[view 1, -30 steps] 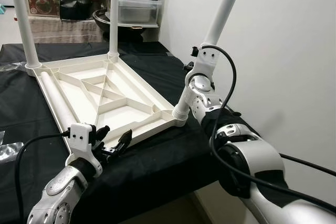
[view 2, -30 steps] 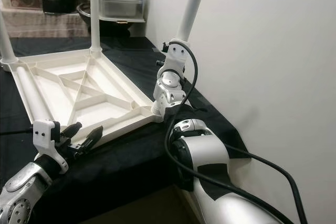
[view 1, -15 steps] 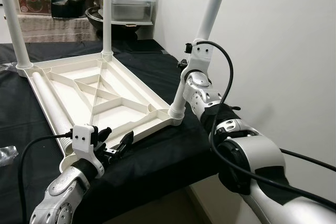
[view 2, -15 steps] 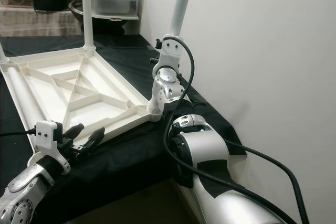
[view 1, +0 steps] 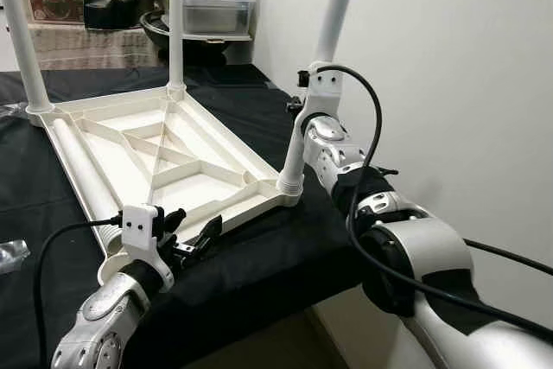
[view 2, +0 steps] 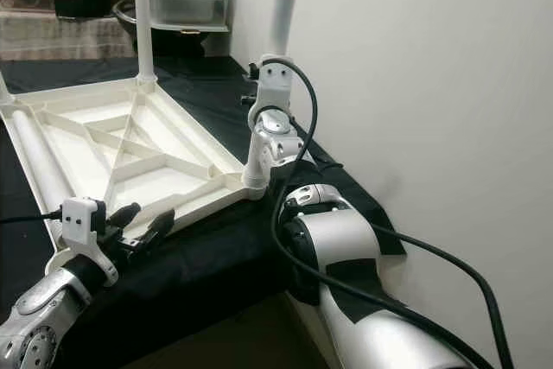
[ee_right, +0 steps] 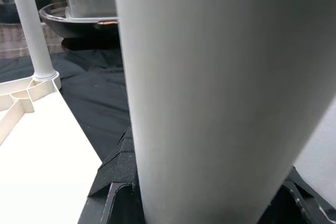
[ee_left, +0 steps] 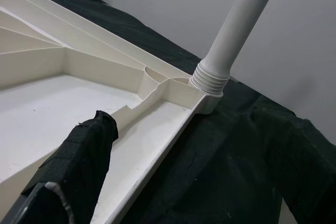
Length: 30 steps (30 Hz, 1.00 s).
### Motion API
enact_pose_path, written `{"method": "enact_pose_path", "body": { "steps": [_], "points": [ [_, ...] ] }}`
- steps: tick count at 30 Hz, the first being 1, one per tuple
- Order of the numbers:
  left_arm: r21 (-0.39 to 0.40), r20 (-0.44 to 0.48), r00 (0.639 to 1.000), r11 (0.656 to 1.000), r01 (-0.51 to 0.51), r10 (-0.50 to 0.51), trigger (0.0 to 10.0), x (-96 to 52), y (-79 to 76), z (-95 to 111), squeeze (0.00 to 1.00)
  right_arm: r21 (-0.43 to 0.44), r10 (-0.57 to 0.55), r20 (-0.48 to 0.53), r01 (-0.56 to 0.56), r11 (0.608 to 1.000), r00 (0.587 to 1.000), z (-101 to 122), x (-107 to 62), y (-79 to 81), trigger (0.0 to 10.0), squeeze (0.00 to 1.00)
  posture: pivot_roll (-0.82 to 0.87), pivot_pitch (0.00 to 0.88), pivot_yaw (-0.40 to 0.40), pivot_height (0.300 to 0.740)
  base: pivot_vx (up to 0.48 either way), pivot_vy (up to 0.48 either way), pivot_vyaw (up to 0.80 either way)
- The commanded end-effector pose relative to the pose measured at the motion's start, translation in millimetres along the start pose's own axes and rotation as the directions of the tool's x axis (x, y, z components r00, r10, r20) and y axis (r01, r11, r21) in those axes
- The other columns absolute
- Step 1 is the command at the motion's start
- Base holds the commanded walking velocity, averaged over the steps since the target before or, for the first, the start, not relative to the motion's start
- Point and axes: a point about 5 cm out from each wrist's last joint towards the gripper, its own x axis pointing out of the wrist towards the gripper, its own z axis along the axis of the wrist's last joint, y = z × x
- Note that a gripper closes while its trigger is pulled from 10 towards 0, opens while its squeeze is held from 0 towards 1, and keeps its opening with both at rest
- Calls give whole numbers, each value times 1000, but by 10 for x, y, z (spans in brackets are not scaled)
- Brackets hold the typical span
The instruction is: Building children table
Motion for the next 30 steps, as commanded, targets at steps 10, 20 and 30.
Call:
{"method": "enact_pose_path", "body": {
  "steps": [10, 20, 30],
  "points": [
    [7, -13, 1000, 1000, 4, -4, 10000, -4, -18, -34, 0, 34, 1, -173, 5, 999, 985, -355, -16, -57, 10000, 0, 68, 0, -186, 740, 0, 0, 0],
    [7, -18, 1000, 1000, 6, -6, 10000, -8, -20, -41, 0, 44, 1, -174, 7, 999, 985, -347, -11, -86, 10000, 0, 66, 0, -182, 740, 0, 0, 0],
    [8, -21, 1000, 1000, 11, -11, 10000, 2, -35, -48, 0, 41, 6, -181, 2, 999, 983, -368, -10, -111, 10000, 0, 69, 0, -183, 740, 0, 0, 0]
  ]
}}
